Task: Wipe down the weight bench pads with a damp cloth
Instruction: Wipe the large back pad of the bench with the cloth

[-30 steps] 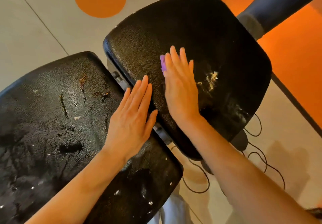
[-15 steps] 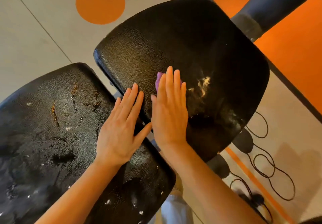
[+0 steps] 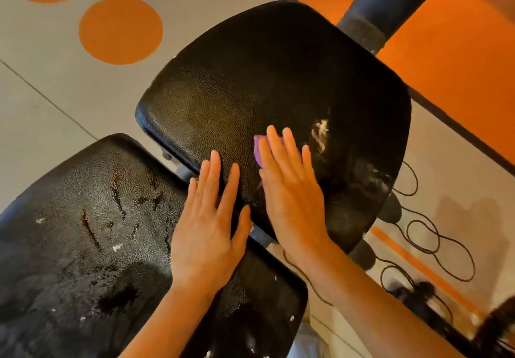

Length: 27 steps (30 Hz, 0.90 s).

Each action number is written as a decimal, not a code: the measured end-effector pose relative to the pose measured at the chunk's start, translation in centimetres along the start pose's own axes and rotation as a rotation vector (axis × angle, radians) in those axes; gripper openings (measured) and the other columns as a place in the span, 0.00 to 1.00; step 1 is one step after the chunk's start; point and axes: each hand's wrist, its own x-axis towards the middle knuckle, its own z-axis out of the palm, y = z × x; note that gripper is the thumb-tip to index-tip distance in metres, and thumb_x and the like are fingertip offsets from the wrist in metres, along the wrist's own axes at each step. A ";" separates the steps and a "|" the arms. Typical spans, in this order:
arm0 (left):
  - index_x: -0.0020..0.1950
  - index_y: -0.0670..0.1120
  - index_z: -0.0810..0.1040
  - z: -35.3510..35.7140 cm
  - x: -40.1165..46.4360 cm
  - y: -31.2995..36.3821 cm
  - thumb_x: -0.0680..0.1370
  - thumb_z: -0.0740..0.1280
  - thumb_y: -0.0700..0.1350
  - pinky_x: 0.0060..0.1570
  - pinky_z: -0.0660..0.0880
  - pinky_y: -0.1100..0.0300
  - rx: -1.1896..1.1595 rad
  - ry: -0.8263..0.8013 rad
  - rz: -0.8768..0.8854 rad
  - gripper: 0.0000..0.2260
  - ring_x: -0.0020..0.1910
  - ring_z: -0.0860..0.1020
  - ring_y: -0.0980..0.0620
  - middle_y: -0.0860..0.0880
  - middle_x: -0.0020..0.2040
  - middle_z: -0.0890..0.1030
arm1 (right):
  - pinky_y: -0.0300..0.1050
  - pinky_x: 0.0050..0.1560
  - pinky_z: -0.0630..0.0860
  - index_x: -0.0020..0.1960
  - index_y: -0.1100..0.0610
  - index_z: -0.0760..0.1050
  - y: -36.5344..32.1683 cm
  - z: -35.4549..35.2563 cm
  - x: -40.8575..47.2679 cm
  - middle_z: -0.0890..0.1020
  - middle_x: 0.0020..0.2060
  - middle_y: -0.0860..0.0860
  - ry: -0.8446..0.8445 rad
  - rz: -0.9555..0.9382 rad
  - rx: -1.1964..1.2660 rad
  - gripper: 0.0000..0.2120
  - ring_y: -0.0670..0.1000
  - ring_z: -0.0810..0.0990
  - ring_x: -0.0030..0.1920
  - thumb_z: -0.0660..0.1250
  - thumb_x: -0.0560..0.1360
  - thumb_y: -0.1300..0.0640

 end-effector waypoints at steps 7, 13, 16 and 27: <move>0.79 0.52 0.59 0.4 0.0 -0.3 0.82 0.54 0.56 0.77 0.51 0.49 0.001 0.019 0.025 0.25 0.80 0.47 0.47 0.44 0.81 0.49 | 0.54 0.75 0.52 0.75 0.59 0.60 3.1 -0.2 7.0 0.61 0.75 0.57 0.135 0.379 0.028 0.22 0.56 0.55 0.77 0.53 0.82 0.55; 0.78 0.53 0.60 0.4 -0.1 -0.3 0.82 0.54 0.56 0.77 0.52 0.49 -0.018 0.023 0.023 0.25 0.80 0.49 0.46 0.44 0.81 0.50 | 0.54 0.73 0.51 0.75 0.60 0.59 2.9 -0.7 0.9 0.62 0.75 0.57 -0.018 0.086 -0.052 0.25 0.58 0.56 0.76 0.54 0.78 0.58; 0.78 0.54 0.60 0.4 -0.1 -0.2 0.82 0.53 0.57 0.77 0.53 0.49 -0.013 0.038 0.011 0.24 0.80 0.51 0.46 0.45 0.81 0.50 | 0.55 0.75 0.50 0.75 0.59 0.59 6.1 -0.7 7.7 0.60 0.76 0.58 0.060 0.366 -0.043 0.23 0.58 0.53 0.77 0.56 0.81 0.58; 0.79 0.56 0.57 0.2 -0.3 -0.2 0.82 0.52 0.58 0.78 0.49 0.53 -0.008 0.010 0.005 0.24 0.80 0.48 0.48 0.48 0.81 0.48 | 0.55 0.75 0.55 0.76 0.60 0.57 6.9 -1.2 5.0 0.60 0.75 0.58 0.008 0.219 -0.080 0.25 0.58 0.55 0.76 0.56 0.80 0.59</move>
